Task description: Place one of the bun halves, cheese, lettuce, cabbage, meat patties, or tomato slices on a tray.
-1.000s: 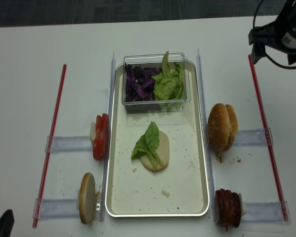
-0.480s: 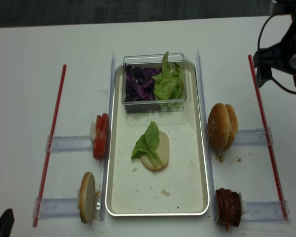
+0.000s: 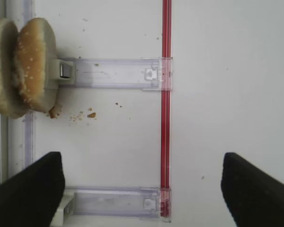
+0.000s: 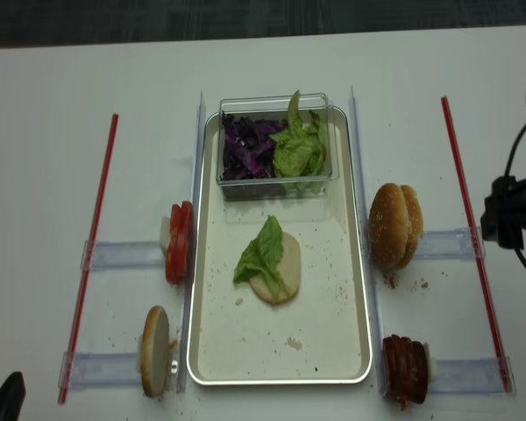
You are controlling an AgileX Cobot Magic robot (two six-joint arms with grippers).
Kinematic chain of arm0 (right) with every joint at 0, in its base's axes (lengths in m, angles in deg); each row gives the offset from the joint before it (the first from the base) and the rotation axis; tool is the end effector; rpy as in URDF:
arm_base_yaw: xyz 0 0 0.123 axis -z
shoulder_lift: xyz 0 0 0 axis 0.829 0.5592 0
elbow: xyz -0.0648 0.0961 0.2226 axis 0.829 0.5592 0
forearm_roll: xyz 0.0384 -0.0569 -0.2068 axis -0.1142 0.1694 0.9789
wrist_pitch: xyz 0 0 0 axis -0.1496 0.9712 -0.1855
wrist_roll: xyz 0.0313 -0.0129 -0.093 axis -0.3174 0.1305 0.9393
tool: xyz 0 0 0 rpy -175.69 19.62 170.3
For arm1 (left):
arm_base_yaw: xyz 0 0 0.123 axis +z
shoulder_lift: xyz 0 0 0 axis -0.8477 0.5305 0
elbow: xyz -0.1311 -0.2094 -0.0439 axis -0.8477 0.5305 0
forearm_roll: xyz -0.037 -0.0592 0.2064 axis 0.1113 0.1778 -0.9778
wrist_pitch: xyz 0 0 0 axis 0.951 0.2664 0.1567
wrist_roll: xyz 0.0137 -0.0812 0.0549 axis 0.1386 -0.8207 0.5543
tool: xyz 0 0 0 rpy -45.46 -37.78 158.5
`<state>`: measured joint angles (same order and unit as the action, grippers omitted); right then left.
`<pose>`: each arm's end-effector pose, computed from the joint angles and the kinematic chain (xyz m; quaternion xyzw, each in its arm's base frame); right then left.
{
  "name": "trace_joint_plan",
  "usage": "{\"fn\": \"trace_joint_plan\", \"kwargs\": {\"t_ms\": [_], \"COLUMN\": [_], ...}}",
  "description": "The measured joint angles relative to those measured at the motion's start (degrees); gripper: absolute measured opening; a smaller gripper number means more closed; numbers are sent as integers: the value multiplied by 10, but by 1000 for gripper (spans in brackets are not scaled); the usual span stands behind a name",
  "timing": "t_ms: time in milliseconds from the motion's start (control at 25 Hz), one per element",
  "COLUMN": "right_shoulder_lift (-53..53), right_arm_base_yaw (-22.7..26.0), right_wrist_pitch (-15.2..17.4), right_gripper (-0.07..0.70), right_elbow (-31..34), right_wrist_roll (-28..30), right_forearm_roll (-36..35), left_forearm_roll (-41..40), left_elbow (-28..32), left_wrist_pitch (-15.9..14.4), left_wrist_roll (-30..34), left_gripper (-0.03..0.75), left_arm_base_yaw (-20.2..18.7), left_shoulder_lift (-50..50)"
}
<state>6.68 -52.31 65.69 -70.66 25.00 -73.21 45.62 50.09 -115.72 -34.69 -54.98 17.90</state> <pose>0.1645 0.0006 0.2376 0.0255 0.9791 0.0496 0.1957 -0.0015 0.0043 0.2441 -0.0481 0.8808 0.0236 0.4704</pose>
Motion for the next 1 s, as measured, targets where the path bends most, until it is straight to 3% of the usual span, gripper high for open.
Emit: {"fn": "trace_joint_plan", "kwargs": {"t_ms": [200,560,840,1000], "right_shoulder_lift": [-136,-345,-464,-517], "right_arm_base_yaw": [0,0,0,0], "right_wrist_pitch": [8,61,99,103], "right_gripper": [680,680,679,679], "right_elbow": [56,97,131,131], "right_wrist_roll": [-1,-14,-29,-30], "right_forearm_roll": [-16,6,33,33], "left_forearm_roll": [0,0,0,0], "left_elbow": [0,0,0,0], "left_wrist_pitch": [0,0,0,0], "left_wrist_roll": [0,0,0,0], "left_gripper": [564,564,564,564], "left_arm_base_yaw": [0,0,0,0], "left_shoulder_lift": [0,0,0,0]}}
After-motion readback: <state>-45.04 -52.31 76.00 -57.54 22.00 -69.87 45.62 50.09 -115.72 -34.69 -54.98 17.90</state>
